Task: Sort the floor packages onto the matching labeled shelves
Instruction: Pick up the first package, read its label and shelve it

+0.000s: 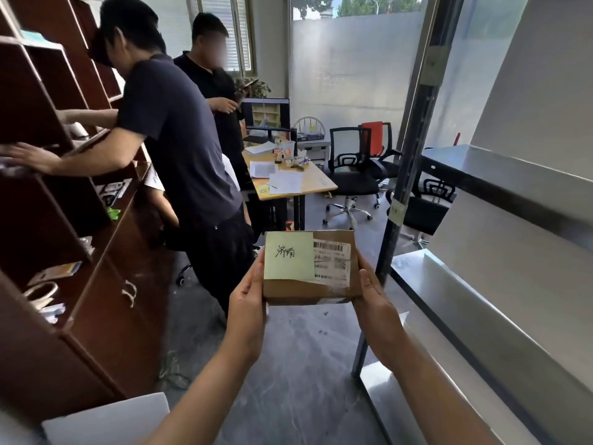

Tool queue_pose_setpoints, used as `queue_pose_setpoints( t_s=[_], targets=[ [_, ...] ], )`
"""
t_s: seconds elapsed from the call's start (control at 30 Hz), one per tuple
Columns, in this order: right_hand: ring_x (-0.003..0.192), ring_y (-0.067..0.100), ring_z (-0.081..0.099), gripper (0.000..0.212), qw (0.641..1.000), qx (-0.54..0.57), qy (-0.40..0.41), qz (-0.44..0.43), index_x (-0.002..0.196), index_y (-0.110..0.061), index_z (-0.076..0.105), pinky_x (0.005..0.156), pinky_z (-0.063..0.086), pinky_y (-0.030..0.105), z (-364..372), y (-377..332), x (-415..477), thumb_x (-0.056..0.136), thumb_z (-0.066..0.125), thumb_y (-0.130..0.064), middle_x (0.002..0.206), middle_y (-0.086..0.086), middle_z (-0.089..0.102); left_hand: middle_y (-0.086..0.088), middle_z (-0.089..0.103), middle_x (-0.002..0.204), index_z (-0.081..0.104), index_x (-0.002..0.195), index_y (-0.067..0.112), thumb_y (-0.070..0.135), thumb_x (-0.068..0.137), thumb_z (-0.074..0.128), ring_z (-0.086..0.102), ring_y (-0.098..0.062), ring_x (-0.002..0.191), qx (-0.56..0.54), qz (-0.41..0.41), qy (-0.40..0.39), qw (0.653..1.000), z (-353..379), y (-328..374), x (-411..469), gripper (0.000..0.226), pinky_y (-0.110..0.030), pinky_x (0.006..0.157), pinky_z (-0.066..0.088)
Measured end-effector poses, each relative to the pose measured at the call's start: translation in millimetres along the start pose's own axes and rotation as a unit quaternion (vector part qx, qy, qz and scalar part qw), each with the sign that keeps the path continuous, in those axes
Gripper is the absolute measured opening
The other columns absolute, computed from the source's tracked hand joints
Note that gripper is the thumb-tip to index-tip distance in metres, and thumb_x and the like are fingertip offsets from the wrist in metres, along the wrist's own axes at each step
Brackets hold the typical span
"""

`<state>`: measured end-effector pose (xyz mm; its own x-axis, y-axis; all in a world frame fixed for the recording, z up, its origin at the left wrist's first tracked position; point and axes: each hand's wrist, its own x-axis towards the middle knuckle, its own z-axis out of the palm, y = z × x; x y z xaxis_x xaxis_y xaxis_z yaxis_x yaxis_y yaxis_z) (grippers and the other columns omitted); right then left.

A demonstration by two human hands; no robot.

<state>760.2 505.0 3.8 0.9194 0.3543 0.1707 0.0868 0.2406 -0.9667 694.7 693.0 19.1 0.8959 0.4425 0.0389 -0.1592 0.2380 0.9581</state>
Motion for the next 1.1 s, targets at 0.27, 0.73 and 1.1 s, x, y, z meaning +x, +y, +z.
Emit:
queue_pose_setpoints(
  t_s=[0.27,0.73,1.1],
  targets=[
    [0.137,0.016,0.05,0.044,1.0,0.008,0.014,0.017,0.15,-0.033,0.04,0.119,0.032,0.044,-11.5,19.2,34.5,0.109,0.026,-0.027,0.147,-0.002,0.055,-0.006,0.066,0.136,0.059,0.139,0.032,0.036,0.104,0.045,0.056,-0.038,0.131,-0.009,-0.004,-0.002,1.0,4.6,-19.8,38.6,0.038,-0.066,0.112,0.035],
    [0.136,0.013,0.05,0.044,0.996,-0.027,0.077,0.027,0.151,-0.036,0.037,0.12,0.03,0.045,22.2,45.3,126.7,0.109,0.026,-0.03,0.146,-0.005,0.055,-0.014,0.062,0.138,0.058,0.14,0.03,0.029,0.108,0.038,0.047,-0.038,0.132,-0.049,-0.031,-0.068,0.996,-19.2,-27.0,160.8,0.037,-0.059,0.11,0.04],
    [0.127,0.016,0.059,0.041,0.986,-0.036,0.163,0.027,0.147,-0.034,0.042,0.116,0.038,0.046,63.8,60.5,183.5,0.11,0.028,-0.023,0.135,-0.001,0.064,0.003,0.069,0.131,0.06,0.138,0.028,0.043,0.097,0.048,0.06,-0.016,0.127,-0.031,-0.049,-0.155,0.986,-48.7,-26.7,262.4,0.045,-0.036,0.107,0.044]
  ],
)
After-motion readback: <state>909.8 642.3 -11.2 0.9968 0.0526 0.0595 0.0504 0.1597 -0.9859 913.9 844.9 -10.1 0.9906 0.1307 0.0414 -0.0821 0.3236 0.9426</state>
